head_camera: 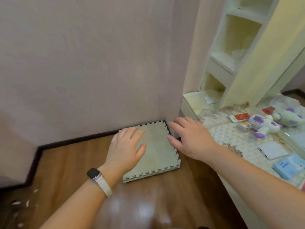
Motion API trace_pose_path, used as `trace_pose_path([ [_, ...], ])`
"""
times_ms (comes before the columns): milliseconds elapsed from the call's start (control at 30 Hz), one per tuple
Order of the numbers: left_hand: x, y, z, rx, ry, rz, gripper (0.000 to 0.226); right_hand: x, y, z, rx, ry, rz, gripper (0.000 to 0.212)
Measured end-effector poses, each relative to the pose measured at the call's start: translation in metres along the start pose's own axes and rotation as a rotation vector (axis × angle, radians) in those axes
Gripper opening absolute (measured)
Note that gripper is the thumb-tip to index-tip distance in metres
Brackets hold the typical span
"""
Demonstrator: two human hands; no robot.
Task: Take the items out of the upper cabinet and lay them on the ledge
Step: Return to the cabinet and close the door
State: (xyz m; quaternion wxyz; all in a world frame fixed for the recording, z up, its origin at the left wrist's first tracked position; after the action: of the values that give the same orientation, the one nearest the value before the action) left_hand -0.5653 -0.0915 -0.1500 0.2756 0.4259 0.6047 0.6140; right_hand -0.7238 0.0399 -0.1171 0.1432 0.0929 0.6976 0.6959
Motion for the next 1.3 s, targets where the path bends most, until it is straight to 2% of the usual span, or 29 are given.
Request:
trace_pose_path([
  [333, -0.143, 0.051, 0.045, 0.123, 0.308, -0.038, 0.047, -0.138, -0.02, -0.125, -0.032, 0.357, 0.015, 0.051],
  [667, -0.264, 0.097, 0.075, 0.101, 0.712, -0.132, 0.045, -0.269, -0.014, -0.273, 0.015, 0.748, -0.051, 0.051],
  [833, -0.309, 0.133, 0.052, 0.153, 0.826, -0.224, 0.046, -0.31, 0.008, -0.342, 0.075, 0.91, -0.064, 0.05],
  [1067, -0.357, 0.158, 0.064, 0.118, 0.975, -0.342, 0.045, -0.381, 0.033, -0.401, 0.125, 1.102, -0.111, 0.05],
  [1300, -0.409, 0.21, 0.097, 0.247, 1.06, -0.459, 0.044, -0.465, 0.067, -0.423, 0.158, 1.222, -0.189, 0.053],
])
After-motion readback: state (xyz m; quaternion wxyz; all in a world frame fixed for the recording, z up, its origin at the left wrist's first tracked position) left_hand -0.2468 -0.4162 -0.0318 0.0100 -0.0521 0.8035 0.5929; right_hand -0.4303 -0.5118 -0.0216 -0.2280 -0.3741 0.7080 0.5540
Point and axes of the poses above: each hand's wrist, its own z-axis away from the middle knuckle, its own y-axis out of the back of the hand, x = y × z, the point moved 6 cm from there along -z, towards the middle knuckle, and after that the axes turned 8 degrees about -x, right-handed, at the moved point
